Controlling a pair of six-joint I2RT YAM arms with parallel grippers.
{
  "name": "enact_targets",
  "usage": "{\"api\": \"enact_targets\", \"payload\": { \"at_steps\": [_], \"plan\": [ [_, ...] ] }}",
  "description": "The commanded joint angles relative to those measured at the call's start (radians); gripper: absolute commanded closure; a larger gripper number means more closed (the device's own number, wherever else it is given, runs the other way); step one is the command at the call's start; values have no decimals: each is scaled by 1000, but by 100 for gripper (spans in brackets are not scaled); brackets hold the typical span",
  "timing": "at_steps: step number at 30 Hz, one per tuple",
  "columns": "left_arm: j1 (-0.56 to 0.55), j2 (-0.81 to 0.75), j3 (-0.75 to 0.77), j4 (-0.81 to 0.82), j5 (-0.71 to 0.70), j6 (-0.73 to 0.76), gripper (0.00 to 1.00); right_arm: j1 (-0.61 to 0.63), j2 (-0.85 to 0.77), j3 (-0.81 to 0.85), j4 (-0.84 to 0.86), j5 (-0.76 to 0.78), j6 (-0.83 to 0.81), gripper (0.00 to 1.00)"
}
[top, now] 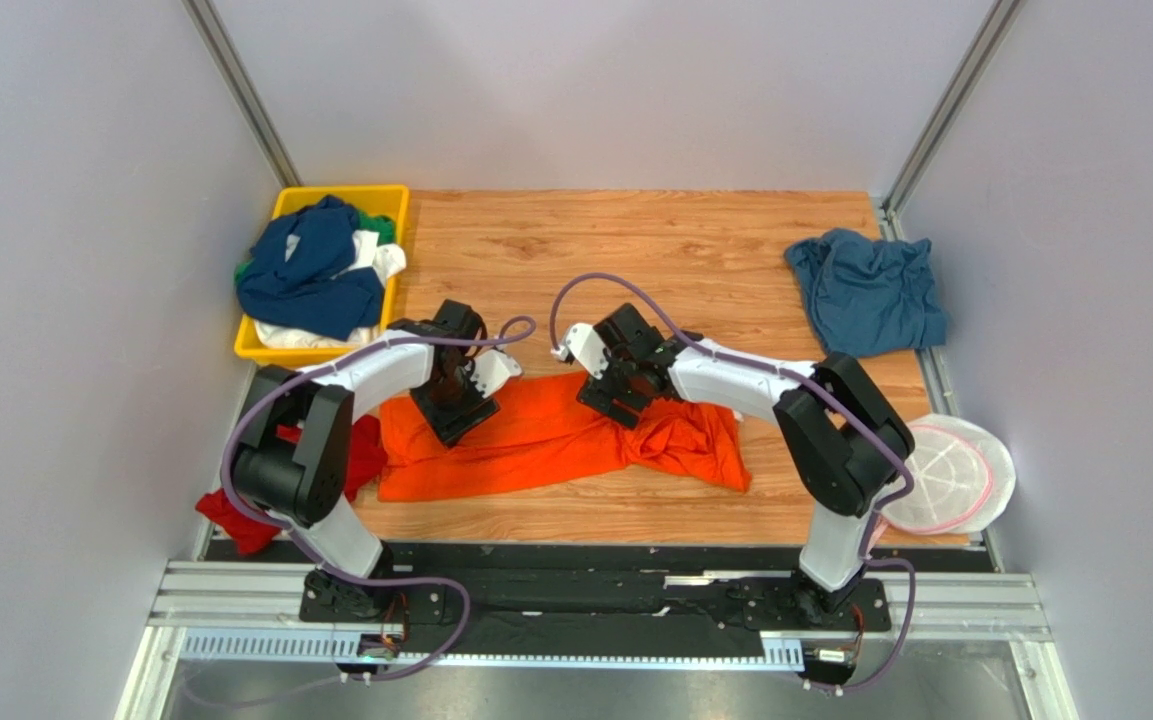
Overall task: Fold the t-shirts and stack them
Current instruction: Rotate the tshirt 80 degrees
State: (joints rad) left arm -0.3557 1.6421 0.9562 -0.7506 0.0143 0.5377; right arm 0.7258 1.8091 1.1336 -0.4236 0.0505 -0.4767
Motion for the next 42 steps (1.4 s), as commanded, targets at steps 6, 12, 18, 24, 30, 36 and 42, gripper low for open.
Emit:
{"api": "enact_targets", "payload": {
  "at_steps": [6,12,18,24,30,36,42],
  "plan": [
    [-11,67,50,-21,-10,10,34,-121,163,120,-1,91,-85,21],
    [-26,128,171,-73,9,1,34,-170,220,238,-49,103,-115,21],
    [-68,219,327,-147,23,-21,34,-212,285,340,-81,115,-154,20],
    [-100,318,456,-185,-11,-19,34,-269,367,488,-127,126,-206,20],
    [-117,395,550,-214,-48,-2,34,-321,443,621,-149,152,-278,20],
    [-164,449,618,-237,-63,1,34,-350,516,756,-184,158,-339,20],
    [-216,479,659,-239,-50,-15,34,-348,533,790,-199,132,-378,20]
  ]
}}
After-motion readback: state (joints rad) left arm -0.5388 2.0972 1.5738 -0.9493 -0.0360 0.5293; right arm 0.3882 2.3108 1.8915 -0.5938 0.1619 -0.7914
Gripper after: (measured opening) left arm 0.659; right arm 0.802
